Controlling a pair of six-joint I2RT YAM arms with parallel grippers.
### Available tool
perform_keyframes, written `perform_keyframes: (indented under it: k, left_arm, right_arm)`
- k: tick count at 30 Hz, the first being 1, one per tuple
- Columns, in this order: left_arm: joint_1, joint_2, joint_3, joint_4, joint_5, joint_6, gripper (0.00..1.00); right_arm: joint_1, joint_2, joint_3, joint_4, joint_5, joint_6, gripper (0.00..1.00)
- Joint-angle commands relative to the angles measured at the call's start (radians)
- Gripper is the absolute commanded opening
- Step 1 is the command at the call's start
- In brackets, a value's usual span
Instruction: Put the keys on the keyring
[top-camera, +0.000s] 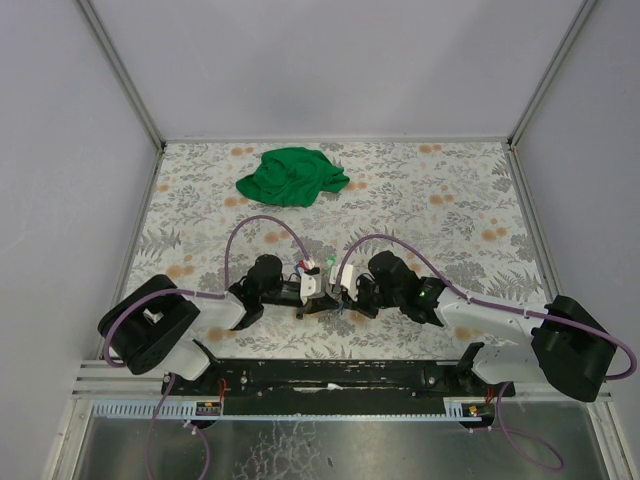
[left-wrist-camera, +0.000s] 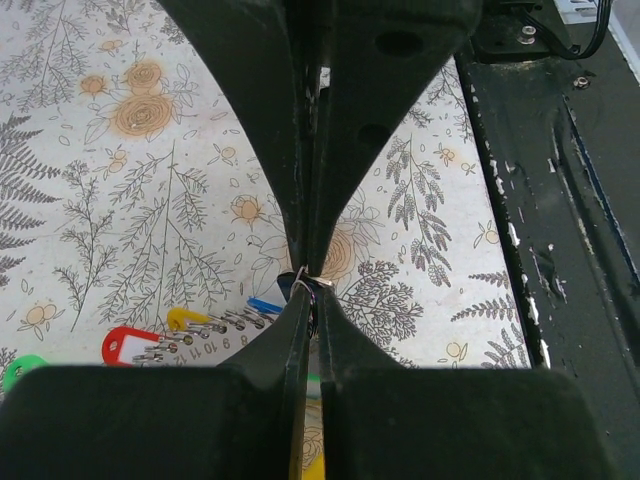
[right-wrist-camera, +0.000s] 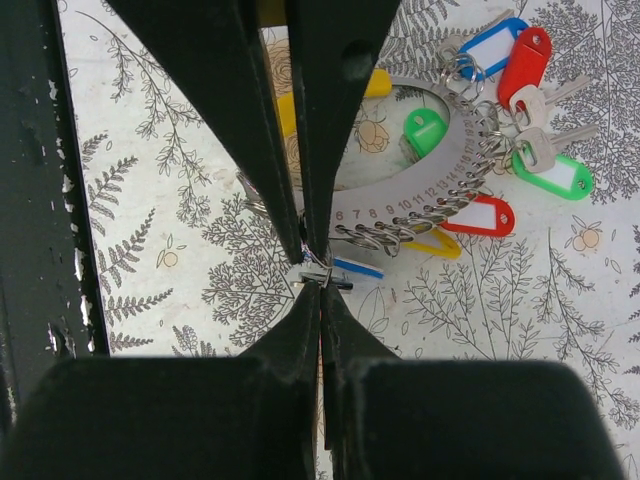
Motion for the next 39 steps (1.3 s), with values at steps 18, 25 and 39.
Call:
perform_keyframes:
  k: [18,25,39]
  left_arm:
    - [0.012,-0.004,0.082,-0.111,0.149,0.048,0.0]
    - [0.022,-0.019,0.066,-0.054,0.047,-0.027,0.0]
    - [0.027,-0.008,0.068,-0.049,-0.023,-0.068,0.0]
  right_arm:
    - [-0.03,-0.021,0.04,0.187,-0.246,-0.194,0.0]
    - [-0.03,-0.042,0.034,0.151,-0.243,-0.214,0.0]
    - [-0.025,-0.077,0.028,0.119,-0.179,-0.19,0.01]
